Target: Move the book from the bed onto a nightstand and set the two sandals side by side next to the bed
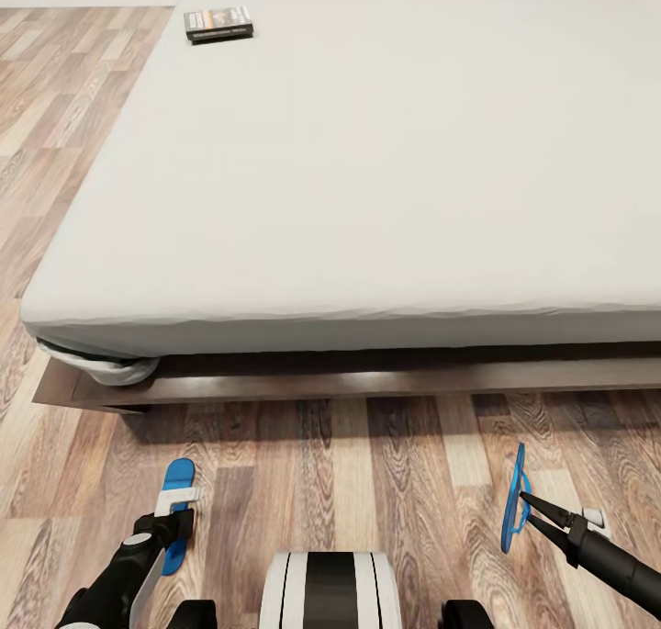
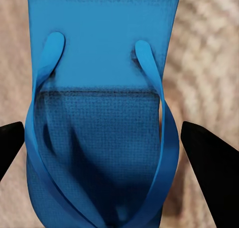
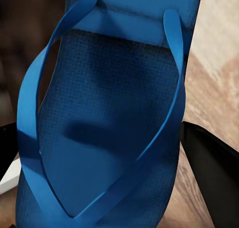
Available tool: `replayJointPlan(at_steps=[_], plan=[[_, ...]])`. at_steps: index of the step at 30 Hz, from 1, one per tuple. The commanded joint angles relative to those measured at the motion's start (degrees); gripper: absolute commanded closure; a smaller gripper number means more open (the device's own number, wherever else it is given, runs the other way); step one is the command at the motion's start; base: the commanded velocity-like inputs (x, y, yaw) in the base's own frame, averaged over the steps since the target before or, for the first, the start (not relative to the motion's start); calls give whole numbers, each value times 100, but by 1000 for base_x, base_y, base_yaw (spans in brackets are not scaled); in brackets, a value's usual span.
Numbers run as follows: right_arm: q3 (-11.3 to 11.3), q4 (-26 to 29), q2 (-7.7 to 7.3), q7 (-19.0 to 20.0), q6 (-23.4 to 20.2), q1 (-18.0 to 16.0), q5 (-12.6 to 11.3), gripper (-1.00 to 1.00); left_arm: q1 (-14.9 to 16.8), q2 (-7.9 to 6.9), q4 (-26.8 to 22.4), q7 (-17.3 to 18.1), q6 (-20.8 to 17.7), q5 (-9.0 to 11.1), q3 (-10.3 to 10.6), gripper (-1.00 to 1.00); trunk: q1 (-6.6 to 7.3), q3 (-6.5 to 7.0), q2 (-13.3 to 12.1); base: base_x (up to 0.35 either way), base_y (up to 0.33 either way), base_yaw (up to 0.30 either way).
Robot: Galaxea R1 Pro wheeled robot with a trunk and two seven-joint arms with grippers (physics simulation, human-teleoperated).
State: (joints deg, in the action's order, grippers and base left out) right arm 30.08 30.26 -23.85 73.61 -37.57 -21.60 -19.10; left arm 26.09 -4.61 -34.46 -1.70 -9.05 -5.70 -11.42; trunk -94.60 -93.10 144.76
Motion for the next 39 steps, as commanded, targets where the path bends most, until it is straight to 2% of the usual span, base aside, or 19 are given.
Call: replayJointPlan(at_steps=[1,5,8,22,23,39], plan=[[7,-2,1,12,-49,-2,-15,100,-7,3,38,-1,-27,-61,-10,100,-2,-4,1,0,0,0],[7,-2,-2,13,-49,-2,-15,100,-7,1,36,-5,-27,-61,-10,100,-2,-4,1,0,0,0],[7,-2,-2,13,-49,-2,-14,100,-7,1,35,-6,-27,-62,-10,100,6,63,-3,0,0,0],[7,-2,-1,13,-49,-2,-13,100,-7,-5,35,-8,-22,-63,-10,100,6,63,-3,0,0,0],[7,-2,-1,11,-49,-2,-13,100,-7,-5,35,-7,-21,-63,-10,-100,6,63,-3,0,0,0],[7,-2,1,13,-49,-2,-15,100,-7,-5,35,-6,-27,-63,-10,-100,6,63,-3,0,0,0]])
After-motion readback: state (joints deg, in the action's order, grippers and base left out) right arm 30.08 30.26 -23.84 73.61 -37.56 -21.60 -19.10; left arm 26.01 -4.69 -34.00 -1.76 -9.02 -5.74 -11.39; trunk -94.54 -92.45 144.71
